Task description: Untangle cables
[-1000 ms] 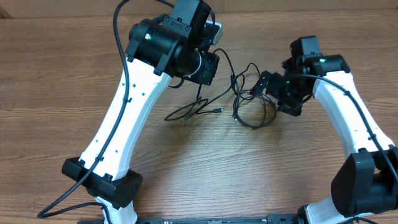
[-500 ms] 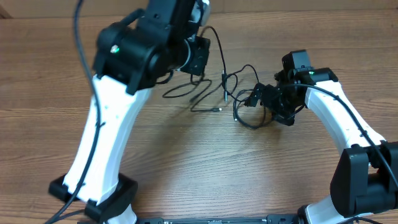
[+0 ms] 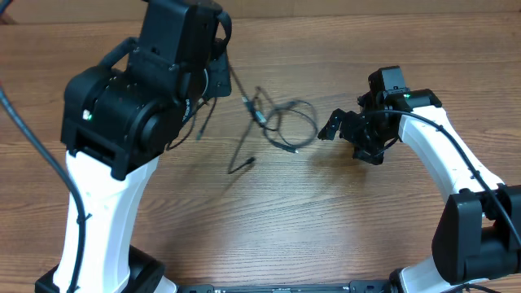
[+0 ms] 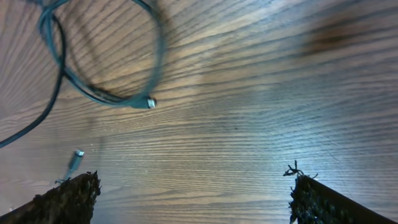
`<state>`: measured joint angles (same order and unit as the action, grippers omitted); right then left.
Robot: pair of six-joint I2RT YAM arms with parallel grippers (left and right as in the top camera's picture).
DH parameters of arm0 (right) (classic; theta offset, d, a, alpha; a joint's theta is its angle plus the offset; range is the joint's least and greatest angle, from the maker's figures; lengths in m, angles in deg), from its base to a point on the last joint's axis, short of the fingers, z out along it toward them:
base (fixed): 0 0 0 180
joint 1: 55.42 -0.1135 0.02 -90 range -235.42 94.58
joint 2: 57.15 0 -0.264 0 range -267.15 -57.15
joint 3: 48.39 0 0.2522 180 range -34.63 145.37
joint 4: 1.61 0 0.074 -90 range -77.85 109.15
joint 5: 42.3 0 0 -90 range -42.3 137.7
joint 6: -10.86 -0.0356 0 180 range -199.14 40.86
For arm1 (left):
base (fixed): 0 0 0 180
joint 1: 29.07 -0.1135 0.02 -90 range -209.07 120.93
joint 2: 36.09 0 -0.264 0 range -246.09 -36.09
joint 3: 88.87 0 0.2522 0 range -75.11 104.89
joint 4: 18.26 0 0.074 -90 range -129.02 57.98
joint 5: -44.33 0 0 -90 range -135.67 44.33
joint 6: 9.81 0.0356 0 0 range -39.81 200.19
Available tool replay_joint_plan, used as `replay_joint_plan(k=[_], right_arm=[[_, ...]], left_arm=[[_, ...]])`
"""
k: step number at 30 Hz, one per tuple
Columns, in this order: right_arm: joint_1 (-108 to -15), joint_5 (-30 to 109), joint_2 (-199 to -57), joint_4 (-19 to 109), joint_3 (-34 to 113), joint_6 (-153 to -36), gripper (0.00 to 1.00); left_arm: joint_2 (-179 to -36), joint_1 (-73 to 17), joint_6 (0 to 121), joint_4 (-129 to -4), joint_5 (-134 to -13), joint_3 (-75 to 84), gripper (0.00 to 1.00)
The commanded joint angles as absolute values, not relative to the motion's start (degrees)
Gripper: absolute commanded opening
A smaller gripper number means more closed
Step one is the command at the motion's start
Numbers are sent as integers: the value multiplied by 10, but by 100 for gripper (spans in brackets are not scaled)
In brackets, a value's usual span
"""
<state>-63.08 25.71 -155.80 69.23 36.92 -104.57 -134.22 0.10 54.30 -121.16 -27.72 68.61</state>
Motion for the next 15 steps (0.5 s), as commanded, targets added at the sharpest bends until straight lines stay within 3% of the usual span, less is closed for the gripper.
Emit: replay_joint_plan(k=[1, 5, 7, 15], right_arm=[[-638, 244, -1556, 686, 367, -1044, 100], [-639, 226, -1556, 679, 367, -1044, 100], [-641, 225, -1556, 679, 367, -1044, 100], [-660, 226, -1556, 681, 367, -1043, 100]], left_arm=[[-1332, 1, 597, -1204, -338, 698, 4], [-1334, 1, 711, -1186, -500, 698, 4], [-1332, 1, 717, -1166, -509, 698, 4], [-1303, 2, 607, -1052, -231, 699, 4]])
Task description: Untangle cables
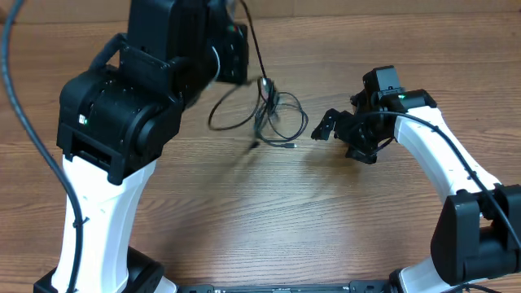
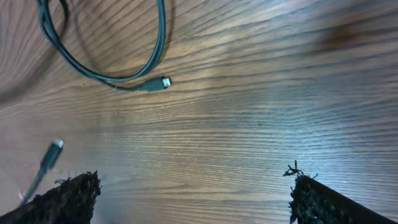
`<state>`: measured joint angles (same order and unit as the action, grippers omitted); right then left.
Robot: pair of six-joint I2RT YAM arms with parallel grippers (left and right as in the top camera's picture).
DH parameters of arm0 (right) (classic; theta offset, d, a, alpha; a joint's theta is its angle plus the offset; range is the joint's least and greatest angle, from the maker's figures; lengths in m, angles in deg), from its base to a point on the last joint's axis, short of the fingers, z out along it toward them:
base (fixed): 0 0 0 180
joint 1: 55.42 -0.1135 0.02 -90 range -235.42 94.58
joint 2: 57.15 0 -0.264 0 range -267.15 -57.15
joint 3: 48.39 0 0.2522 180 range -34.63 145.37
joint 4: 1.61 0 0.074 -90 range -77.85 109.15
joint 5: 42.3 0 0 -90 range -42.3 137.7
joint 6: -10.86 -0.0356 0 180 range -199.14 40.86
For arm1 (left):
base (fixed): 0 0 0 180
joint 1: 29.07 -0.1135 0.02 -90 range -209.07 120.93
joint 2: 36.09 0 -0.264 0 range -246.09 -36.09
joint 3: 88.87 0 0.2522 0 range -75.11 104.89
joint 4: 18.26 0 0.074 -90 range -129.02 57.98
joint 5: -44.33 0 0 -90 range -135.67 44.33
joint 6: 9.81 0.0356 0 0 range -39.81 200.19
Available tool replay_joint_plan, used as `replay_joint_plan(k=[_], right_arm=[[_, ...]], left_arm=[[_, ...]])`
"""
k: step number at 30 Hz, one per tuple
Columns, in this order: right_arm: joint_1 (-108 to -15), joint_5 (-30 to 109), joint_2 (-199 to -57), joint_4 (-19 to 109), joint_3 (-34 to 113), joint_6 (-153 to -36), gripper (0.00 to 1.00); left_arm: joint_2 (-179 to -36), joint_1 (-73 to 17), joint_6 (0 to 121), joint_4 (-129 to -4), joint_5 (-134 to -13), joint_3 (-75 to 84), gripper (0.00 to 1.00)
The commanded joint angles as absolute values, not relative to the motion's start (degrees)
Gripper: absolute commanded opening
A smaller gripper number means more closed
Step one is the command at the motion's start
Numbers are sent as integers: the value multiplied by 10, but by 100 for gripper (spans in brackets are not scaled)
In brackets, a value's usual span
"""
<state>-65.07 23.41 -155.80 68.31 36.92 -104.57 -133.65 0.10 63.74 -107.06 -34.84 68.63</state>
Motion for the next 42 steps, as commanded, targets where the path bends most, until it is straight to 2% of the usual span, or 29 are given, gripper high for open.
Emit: replay_joint_plan(k=[1, 4, 7, 10, 16, 23, 27, 32, 34, 42], right_arm=[[-663, 226, -1556, 679, 367, -1043, 100], [-675, 226, -1556, 671, 367, -1043, 100], [-689, 226, -1556, 657, 367, -1044, 100], [-701, 226, -1556, 649, 367, -1044, 100], [-712, 230, -1556, 657, 367, -1043, 100], [-712, 237, -1556, 654, 367, -1044, 100], [-712, 236, -1556, 646, 367, -1044, 100], [-712, 236, -1556, 643, 367, -1046, 100], [-712, 236, -1556, 644, 367, -1046, 100], [-712, 165, -1556, 641, 367, -1041, 100]], left_arm=[[-1300, 2, 608, -1051, -226, 699, 4], [-1305, 2, 609, -1084, -251, 696, 4], [-1325, 2, 616, -1131, -323, 674, 4], [-1355, 2, 711, -1150, -417, 662, 4], [-1346, 2, 697, -1097, -296, 699, 4], [-1275, 2, 701, -1057, -261, 790, 4], [-1261, 2, 693, -1095, -211, 789, 4], [-1290, 2, 576, -1174, -129, 764, 4], [-1311, 2, 567, -1183, -162, 757, 4], [-1369, 2, 633, -1144, -436, 757, 4]])
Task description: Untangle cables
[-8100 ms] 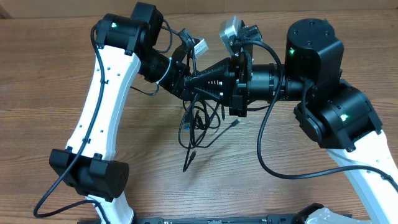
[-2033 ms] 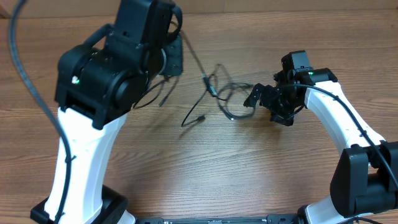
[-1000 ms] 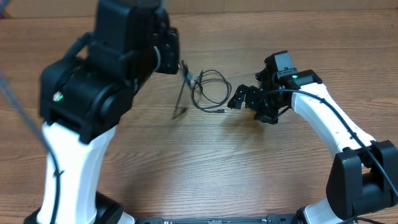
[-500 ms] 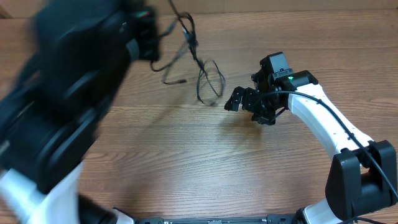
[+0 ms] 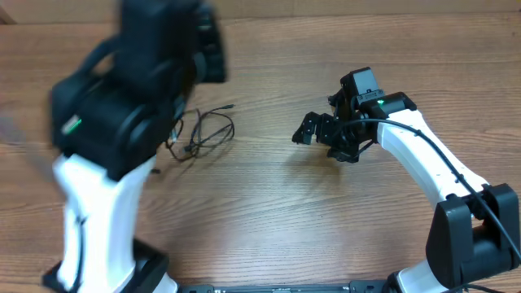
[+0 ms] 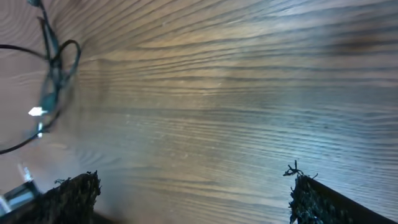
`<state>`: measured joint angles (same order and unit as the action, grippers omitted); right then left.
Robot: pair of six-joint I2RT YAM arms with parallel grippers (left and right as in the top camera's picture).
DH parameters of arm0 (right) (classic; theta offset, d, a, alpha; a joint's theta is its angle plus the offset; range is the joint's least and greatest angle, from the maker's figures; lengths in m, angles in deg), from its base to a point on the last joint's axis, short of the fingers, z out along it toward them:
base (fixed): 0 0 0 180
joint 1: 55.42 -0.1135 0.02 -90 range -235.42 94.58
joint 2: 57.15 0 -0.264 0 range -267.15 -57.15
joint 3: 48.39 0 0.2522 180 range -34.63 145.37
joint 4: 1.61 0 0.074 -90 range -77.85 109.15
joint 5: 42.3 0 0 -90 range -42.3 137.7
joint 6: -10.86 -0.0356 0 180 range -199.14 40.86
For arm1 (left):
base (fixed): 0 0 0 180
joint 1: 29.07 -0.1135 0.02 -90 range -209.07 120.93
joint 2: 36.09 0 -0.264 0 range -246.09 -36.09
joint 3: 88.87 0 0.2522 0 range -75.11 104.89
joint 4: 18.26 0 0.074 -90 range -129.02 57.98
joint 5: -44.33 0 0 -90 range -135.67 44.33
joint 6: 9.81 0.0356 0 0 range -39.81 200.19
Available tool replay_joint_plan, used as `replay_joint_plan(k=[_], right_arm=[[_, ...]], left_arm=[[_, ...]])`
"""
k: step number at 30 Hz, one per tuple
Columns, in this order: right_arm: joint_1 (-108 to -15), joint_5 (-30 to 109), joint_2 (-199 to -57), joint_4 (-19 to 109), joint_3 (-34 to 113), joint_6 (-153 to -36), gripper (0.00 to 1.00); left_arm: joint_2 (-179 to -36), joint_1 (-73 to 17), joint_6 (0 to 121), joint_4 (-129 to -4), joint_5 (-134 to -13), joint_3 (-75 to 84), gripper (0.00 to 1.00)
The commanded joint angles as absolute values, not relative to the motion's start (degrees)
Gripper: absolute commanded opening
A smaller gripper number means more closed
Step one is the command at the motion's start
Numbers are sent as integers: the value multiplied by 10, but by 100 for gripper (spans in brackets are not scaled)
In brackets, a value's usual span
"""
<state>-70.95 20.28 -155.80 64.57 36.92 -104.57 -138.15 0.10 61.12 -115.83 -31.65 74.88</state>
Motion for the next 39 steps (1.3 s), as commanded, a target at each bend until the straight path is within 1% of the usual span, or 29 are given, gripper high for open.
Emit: replay_joint_plan(k=[1, 5, 8, 12, 15, 18, 20, 23, 26, 29, 36, 39], right_arm=[[-712, 149, -1556, 638, 367, -1041, 100], [-712, 70, -1556, 607, 367, -1024, 100], [-712, 63, -1556, 586, 367, -1049, 100], [-712, 62, -1556, 562, 367, -1059, 100], [-712, 60, -1556, 544, 367, -1059, 100], [-712, 56, -1556, 520, 367, -1063, 100], [-712, 33, -1556, 495, 367, -1063, 100], [-712, -26, -1556, 444, 367, -1063, 100], [-712, -56, -1556, 397, 367, -1061, 100], [-717, -55, -1556, 377, 367, -1023, 100], [-757, -54, -1556, 386, 366, -919, 100], [-780, -21, -1556, 390, 366, -888, 100]], left_arm=[[-1369, 2, 643, -1137, -462, 757, 4], [-1365, 2, 661, -1105, -541, 758, 4], [-1356, 2, 661, -1079, -543, 763, 4], [-1332, 1, 646, -1063, -437, 792, 4], [-1303, 1, 593, -1074, -341, 800, 4], [-1288, 1, 546, -1109, -305, 800, 4], [-1286, 1, 526, -1140, -318, 799, 4], [-1295, 1, 522, -1172, -376, 798, 4], [-1306, 1, 513, -1177, -445, 798, 4], [-1315, 1, 512, -1171, -499, 798, 4], [-1316, 1, 497, -1170, -517, 798, 4], [-1316, 1, 497, -1171, -517, 798, 4]])
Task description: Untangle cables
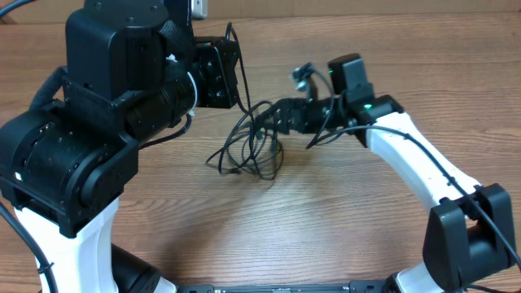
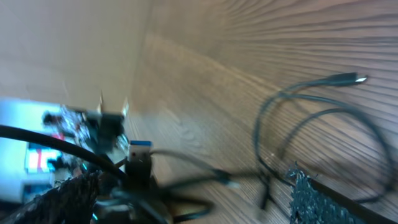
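Observation:
A tangle of thin black cables [image 1: 248, 148] lies on the wooden table [image 1: 342, 236] in the middle. One strand rises steeply from it to my left gripper [image 1: 229, 37], whose fingers are mostly hidden under the big black arm; it looks shut on that strand. My right gripper [image 1: 281, 116] reaches in from the right, low over the tangle's right edge. In the right wrist view the gripper [image 2: 193, 208] is open, fingers [image 2: 317, 199] wide apart, with blurred strands and a blue-tipped USB plug [image 2: 140, 152] between them. A loop [image 2: 311, 137] ends in a small plug [image 2: 357, 78].
The left arm's bulky black body [image 1: 106, 122] fills the left half of the overhead view and hides the table beneath it. The right arm's white link [image 1: 415, 171] crosses the right side. Bare wood [image 1: 326, 244] lies toward the front.
The cable bundle was at the left beside the left arm and is now back in the middle. My right gripper has moved left and forward onto the bundle, still open, with strands now between its fingers.
The tangle first lay in the middle with my right gripper open to its right. Then it hung lifted from the left gripper. Later it lay far left, out of the right gripper's reach. Now it is central and the open right gripper straddles it.

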`<state>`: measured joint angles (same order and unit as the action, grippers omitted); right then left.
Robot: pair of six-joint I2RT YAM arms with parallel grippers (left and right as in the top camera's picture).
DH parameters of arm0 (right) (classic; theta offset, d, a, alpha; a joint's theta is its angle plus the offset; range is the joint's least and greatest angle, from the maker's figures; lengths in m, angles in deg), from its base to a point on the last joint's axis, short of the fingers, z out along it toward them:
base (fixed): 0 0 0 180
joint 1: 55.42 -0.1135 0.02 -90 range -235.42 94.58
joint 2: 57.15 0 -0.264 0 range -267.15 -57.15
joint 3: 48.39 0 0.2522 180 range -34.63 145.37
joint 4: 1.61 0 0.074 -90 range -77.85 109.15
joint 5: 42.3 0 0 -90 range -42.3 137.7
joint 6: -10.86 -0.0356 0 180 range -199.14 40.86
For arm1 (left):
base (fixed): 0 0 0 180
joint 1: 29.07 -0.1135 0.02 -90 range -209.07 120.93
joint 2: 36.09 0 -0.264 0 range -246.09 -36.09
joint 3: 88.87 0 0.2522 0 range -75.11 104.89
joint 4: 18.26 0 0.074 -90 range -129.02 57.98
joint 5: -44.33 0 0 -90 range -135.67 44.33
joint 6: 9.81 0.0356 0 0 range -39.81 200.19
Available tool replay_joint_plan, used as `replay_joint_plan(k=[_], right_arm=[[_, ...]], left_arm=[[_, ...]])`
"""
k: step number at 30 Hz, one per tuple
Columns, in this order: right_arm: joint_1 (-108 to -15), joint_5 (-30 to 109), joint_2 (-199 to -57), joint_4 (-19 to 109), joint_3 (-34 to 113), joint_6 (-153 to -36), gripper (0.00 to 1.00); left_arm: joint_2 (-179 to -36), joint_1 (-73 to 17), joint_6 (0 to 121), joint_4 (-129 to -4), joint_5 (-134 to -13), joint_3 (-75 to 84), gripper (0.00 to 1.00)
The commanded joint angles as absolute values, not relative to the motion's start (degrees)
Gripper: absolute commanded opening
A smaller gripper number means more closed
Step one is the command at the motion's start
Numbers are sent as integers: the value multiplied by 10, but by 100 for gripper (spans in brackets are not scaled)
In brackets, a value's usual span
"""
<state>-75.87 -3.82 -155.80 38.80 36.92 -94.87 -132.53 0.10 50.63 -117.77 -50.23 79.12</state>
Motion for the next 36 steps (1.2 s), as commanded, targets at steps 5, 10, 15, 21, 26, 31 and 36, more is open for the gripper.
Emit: replay_joint_plan(k=[5, 10, 15, 21, 26, 31, 36], right_arm=[[-791, 47, -1556, 397, 366, -878, 87], [-792, 61, -1556, 406, 366, -879, 64], [-792, 117, -1556, 443, 366, -886, 63], [-788, 117, -1556, 443, 366, -945, 63], [-788, 149, -1556, 454, 366, -965, 72], [-788, 249, -1556, 478, 366, -1032, 73], [-788, 257, -1556, 485, 366, -1066, 74]], left_arm=[[-1315, 1, 498, -1177, -507, 798, 4], [-1315, 1, 497, -1177, -506, 798, 4], [-1315, 1, 498, -1180, -489, 798, 4], [-1315, 1, 497, -1200, -409, 798, 4], [-1316, 1, 494, -1231, -284, 798, 4], [-1321, 1, 467, -1277, -200, 798, 4], [-1344, 1, 483, -1288, -207, 791, 4]])
